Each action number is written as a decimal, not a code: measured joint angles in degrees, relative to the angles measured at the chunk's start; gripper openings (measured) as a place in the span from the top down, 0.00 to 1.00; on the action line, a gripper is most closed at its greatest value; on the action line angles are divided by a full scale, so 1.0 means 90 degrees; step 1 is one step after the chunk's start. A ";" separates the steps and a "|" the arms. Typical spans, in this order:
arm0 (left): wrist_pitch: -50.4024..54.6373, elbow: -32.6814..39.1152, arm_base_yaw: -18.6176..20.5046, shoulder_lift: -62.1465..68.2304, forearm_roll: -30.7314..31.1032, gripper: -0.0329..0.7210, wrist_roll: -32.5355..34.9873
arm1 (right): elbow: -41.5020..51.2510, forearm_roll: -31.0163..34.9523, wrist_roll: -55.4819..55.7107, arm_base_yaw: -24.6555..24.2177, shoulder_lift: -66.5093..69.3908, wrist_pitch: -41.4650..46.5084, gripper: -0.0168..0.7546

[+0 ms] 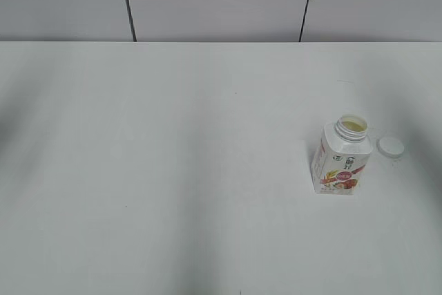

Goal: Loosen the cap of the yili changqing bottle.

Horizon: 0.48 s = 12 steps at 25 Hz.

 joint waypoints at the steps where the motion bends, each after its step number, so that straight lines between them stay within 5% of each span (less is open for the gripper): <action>1: -0.0038 0.0260 0.0000 -0.0270 -0.0045 0.32 0.0000 | 0.0000 0.0016 0.0000 0.0000 -0.0126 0.0020 0.21; 12: -0.0267 0.2319 0.0000 -0.3206 -0.0483 0.32 0.0000 | 0.0110 0.0631 0.0000 0.0000 -0.1047 0.0032 0.21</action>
